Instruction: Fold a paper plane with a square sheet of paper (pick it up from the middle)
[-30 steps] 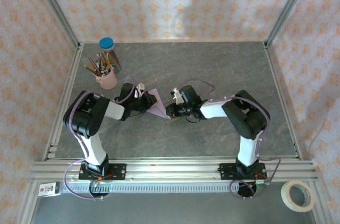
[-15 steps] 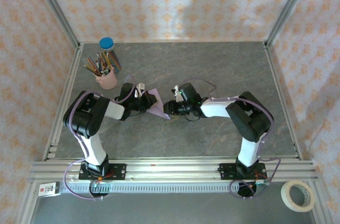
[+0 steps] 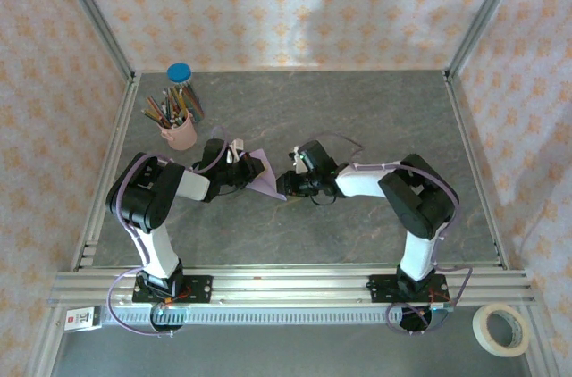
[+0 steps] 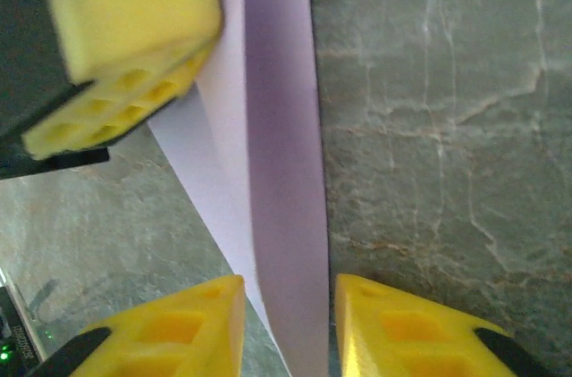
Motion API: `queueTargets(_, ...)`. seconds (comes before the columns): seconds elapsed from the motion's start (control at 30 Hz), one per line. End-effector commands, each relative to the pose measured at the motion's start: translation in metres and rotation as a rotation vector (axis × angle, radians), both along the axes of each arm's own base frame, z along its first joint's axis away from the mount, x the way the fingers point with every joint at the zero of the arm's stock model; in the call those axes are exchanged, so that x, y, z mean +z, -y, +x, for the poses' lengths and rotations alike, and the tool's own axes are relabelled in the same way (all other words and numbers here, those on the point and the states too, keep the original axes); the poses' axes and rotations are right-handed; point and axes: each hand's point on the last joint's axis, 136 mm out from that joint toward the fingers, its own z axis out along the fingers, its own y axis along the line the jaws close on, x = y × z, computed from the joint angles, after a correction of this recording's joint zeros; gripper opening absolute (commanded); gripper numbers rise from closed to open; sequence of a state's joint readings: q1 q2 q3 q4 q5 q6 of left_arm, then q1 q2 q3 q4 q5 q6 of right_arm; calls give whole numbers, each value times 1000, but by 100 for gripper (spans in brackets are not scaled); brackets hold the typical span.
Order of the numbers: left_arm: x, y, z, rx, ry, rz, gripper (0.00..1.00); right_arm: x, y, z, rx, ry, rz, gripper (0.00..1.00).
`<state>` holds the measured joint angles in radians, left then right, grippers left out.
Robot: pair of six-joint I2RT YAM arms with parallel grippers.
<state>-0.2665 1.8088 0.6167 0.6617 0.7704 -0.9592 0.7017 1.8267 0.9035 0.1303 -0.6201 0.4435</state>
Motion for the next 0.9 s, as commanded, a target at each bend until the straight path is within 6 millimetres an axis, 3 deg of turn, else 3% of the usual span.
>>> queueTargets(0.0,0,1,4,-16,19,12,7,-1,-2,1,14,2,-21,27)
queueTargets(0.43,-1,1,5,-16,16,16,7,-24,1,-9,22,-50,-80,15)
queueTargets(0.87,-10,-3,4,-1,-12,43,6,-29,3,-11,14,-73,-97,14)
